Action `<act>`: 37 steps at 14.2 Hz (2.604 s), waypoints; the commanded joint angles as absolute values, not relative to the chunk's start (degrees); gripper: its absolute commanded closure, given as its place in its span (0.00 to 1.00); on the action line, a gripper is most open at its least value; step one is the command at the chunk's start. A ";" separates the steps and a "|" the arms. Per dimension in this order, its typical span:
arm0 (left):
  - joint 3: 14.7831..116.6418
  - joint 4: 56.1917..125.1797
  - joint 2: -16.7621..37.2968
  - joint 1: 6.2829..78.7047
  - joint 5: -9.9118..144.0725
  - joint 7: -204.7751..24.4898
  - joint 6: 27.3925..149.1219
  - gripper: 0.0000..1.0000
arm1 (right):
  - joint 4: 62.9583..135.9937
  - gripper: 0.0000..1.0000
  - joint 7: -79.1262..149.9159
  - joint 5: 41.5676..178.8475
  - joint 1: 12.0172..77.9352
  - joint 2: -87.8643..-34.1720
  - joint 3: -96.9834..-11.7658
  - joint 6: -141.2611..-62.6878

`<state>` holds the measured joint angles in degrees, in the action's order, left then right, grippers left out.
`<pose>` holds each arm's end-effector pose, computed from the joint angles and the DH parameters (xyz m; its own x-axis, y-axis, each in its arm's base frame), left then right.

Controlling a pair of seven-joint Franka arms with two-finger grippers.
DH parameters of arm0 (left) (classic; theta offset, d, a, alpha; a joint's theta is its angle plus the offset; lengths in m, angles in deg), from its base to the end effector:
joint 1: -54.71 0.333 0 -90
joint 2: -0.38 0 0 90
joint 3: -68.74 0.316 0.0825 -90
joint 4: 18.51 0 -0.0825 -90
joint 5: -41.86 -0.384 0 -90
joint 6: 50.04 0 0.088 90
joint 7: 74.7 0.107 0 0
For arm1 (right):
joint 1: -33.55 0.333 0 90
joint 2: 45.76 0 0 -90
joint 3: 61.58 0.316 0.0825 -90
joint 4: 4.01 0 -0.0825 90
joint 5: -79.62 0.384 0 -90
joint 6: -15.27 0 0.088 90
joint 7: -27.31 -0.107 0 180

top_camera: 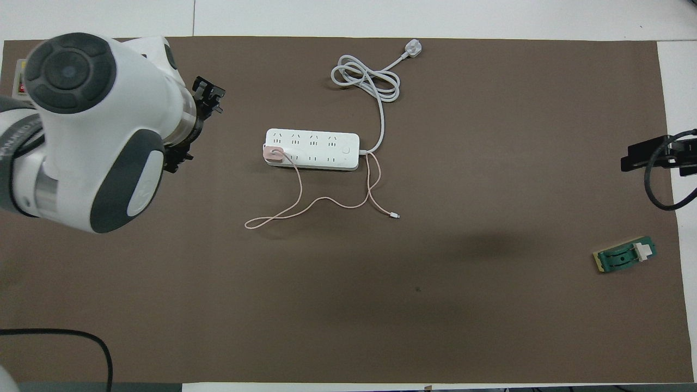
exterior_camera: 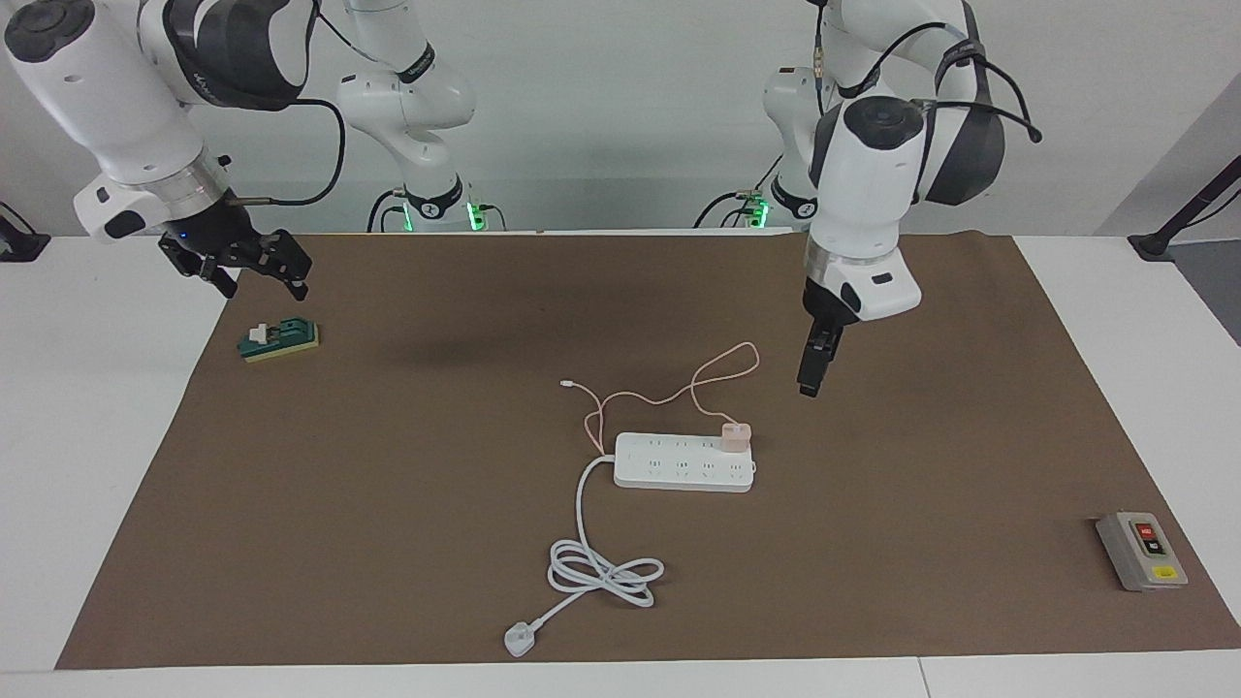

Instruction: Plug charger into power strip

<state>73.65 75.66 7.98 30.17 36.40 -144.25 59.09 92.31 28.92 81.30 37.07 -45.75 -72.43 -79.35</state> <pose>0.5828 -0.2036 0.5436 0.6531 0.7438 0.1421 0.7411 -0.6664 0.0823 0.5538 -0.0683 0.5793 0.9944 -0.1020 -0.0287 -0.1028 -0.9942 -0.0300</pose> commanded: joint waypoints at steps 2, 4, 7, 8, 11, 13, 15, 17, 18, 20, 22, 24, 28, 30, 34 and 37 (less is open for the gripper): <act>73.66 76.67 1.01 35.98 39.66 -116.08 52.80 0.00 | 92.84 0.00 29.24 80.32 36.72 -44.89 -72.12 -78.86; 73.75 76.76 -1.01 37.13 39.66 -105.77 51.48 0.00 | 92.84 0.00 29.24 80.32 36.72 -44.89 -72.03 -78.86; 73.66 77.28 -4.18 39.59 39.57 -96.53 46.22 0.00 | 92.84 0.00 29.24 80.32 36.72 -44.97 -72.03 -78.86; 73.75 77.72 -4.88 41.16 39.57 -88.32 44.72 0.00 | 92.84 0.00 29.24 80.32 36.72 -44.89 -72.12 -78.86; 73.75 78.17 -6.47 44.59 39.57 -72.41 40.60 0.00 | 92.84 0.00 29.24 80.32 36.72 -44.89 -72.03 -78.86; 73.75 78.25 -7.44 47.14 39.57 -73.55 37.69 0.00 | 92.84 0.00 29.24 80.32 36.72 -44.89 -72.12 -78.86; 73.66 80.43 -9.45 50.57 39.57 -73.91 38.98 0.00 | 92.84 0.00 29.24 80.32 36.72 -44.89 -72.03 -78.86; 73.75 82.03 -11.04 50.76 39.48 -73.91 40.40 0.00 | 92.84 0.00 29.24 80.32 36.72 -44.89 -72.03 -78.86; 73.66 82.03 -11.30 50.84 39.48 -74.00 40.40 0.00 | 92.84 0.00 29.24 80.32 36.72 -44.89 -72.03 -78.86; 73.66 80.90 -10.96 50.76 39.48 -73.91 41.01 0.00 | 92.84 0.00 29.24 80.32 36.72 -44.97 -72.12 -78.86; 73.57 79.32 -10.26 50.06 39.48 -73.82 40.05 0.00 | 92.84 0.00 29.24 80.32 36.72 -44.89 -72.12 -78.86; 73.05 78.44 -8.59 50.58 39.48 -73.82 38.74 0.00 | 92.84 0.00 29.24 80.32 36.72 -44.97 -72.04 -78.86; 72.87 72.01 -3.66 50.67 39.75 -73.82 34.25 0.00 | 92.84 0.00 29.24 80.32 36.72 -44.89 -72.03 -78.86; 72.78 72.45 -3.84 50.67 39.75 -73.82 34.34 0.00 | 92.84 0.00 29.16 80.32 36.72 -44.89 -72.03 -78.86; 72.61 73.07 -4.28 50.67 39.92 -72.86 34.34 0.00 | 92.84 0.00 29.24 80.32 36.72 -44.89 -72.03 -78.86; 72.52 73.24 -4.36 50.67 42.81 -72.59 33.90 0.00 | 92.84 0.00 29.24 80.32 36.72 -44.97 -72.04 -78.86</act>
